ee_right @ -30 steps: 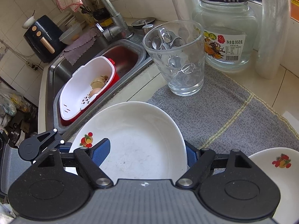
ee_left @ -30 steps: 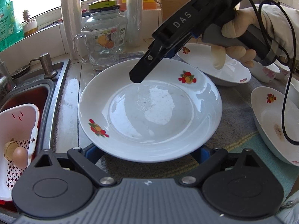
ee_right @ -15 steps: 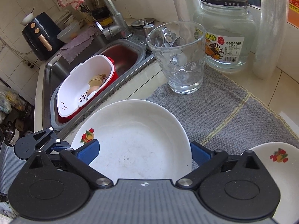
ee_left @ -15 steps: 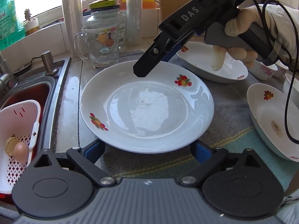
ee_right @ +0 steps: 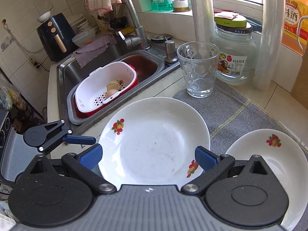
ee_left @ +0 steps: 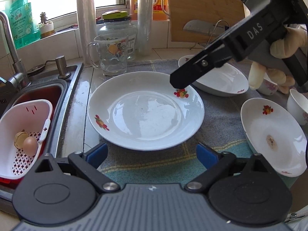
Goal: Organize plates and bowls
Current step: 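Carry the plate with the right tool toward the sink and set it down, then open and withdraw the right tool while the left tool approaches the stained plate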
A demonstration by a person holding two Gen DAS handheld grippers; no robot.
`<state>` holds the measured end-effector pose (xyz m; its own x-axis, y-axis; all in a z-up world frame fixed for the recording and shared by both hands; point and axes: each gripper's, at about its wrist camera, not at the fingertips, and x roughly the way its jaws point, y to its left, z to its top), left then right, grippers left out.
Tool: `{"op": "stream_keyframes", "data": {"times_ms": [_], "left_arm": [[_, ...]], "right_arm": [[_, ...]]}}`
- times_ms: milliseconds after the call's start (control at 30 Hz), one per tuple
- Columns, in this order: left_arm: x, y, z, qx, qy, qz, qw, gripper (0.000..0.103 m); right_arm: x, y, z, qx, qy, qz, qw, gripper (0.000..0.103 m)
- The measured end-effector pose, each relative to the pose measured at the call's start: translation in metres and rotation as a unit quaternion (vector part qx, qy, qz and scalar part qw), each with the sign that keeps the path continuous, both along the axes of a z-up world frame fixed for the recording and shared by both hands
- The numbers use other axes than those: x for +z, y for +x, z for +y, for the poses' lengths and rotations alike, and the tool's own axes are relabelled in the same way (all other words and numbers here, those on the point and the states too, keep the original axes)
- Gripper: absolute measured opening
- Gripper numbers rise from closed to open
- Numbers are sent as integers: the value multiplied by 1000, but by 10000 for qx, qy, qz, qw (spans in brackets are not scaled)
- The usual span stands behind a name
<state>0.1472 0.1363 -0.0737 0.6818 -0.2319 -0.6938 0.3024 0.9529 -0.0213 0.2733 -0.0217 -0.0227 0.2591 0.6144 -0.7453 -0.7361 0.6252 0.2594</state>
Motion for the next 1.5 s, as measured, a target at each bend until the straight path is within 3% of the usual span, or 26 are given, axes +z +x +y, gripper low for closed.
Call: {"op": "stream_keyframes", "data": {"times_ms": [600, 800, 1000, 1200, 1500], "left_arm": [[18, -73, -41, 947, 17, -182, 9953, 100], [22, -83, -60, 948, -137, -188, 9952, 100], [26, -91, -81, 725, -153, -246, 9969, 100], [22, -96, -98, 541, -138, -120, 9984, 100], [25, -101, -107, 483, 76, -75, 9988, 100]], "right_arm": [[-1, -138, -94, -971, -68, -622, 9933, 103], [-9, -184, -123, -1420, -182, -963, 9850, 103], [-21, -221, -155, -1698, -294, -990, 9801, 103], [-45, -242, -170, -1726, -519, -912, 9794, 103], [-74, -230, -166, -1762, -664, -866, 9783, 103]]}}
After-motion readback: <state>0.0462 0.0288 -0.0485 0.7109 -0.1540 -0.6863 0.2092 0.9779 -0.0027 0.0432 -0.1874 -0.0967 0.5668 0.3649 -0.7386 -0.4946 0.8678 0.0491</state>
